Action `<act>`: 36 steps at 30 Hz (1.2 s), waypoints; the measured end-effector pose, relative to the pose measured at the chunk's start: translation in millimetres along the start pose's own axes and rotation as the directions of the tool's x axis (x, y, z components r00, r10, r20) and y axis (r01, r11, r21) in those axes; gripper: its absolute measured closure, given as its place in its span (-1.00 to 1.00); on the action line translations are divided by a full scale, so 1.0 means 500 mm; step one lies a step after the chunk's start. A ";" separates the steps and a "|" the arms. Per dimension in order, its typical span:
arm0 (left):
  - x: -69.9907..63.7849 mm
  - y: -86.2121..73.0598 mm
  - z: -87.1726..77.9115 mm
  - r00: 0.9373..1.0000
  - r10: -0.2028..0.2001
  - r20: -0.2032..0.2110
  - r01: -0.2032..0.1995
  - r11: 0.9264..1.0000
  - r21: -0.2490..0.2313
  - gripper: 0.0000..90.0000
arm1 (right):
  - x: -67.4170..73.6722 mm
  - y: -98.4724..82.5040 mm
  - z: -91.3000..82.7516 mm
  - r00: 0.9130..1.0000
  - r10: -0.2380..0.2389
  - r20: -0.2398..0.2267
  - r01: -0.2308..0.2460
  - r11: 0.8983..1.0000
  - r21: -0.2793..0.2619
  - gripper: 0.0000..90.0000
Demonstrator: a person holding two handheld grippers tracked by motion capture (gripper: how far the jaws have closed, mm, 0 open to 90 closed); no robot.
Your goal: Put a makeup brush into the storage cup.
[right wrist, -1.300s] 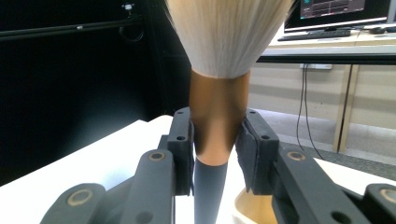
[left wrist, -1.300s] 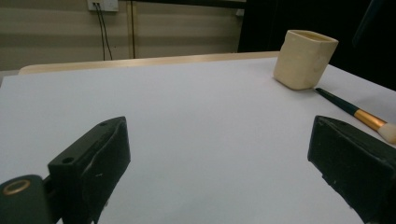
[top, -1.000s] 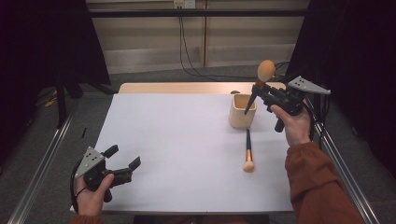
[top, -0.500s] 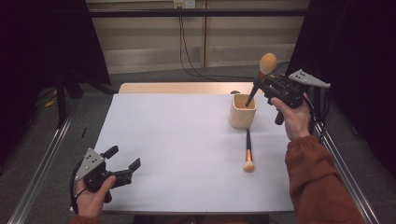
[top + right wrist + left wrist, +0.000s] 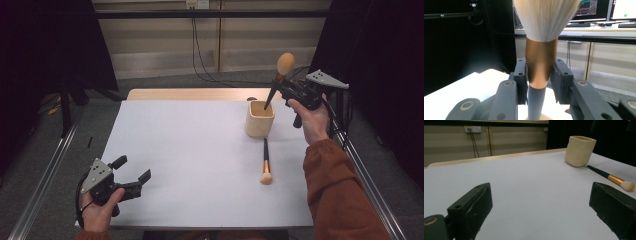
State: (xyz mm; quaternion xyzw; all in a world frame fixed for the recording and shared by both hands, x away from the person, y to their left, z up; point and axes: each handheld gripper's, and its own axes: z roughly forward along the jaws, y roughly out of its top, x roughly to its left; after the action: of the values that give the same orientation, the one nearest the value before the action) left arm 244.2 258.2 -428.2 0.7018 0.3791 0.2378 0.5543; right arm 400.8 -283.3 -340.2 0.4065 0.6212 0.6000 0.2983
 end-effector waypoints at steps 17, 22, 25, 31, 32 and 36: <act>-0.001 0.000 -0.002 1.000 0.014 -0.016 -0.014 1.000 0.011 -0.90 | -0.005 -0.045 0.021 1.000 0.003 0.006 -0.004 0.998 0.069 0.54; -0.002 0.000 -0.001 1.000 0.016 -0.012 -0.016 1.000 0.011 -0.91 | -0.011 -0.062 0.025 1.000 0.010 0.018 -0.011 0.996 0.084 0.54; -0.002 0.000 -0.002 1.000 0.015 -0.013 -0.015 1.000 0.011 -0.91 | -0.012 -0.069 0.026 1.000 0.017 0.019 -0.018 0.996 0.085 0.54; -0.001 0.000 -0.002 1.000 0.018 -0.018 -0.017 1.000 0.013 -0.91 | -0.014 -0.085 0.028 1.000 0.020 0.020 -0.022 0.995 0.097 0.54; -0.001 0.001 -0.002 1.000 0.019 -0.019 -0.019 1.000 0.013 -0.91 | -0.015 -0.089 0.028 1.000 0.022 0.022 -0.024 0.995 0.102 0.54; 0.002 0.001 -0.003 1.000 0.018 -0.020 -0.017 1.000 0.015 -0.91 | -0.017 -0.099 0.027 0.999 0.023 0.023 -0.026 0.994 0.109 0.54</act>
State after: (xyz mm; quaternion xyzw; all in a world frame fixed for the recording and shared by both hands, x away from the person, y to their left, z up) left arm 243.9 259.9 -427.5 0.7068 0.3802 0.2469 0.5431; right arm 409.6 -281.2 -391.4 0.4362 0.6449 0.5642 0.2747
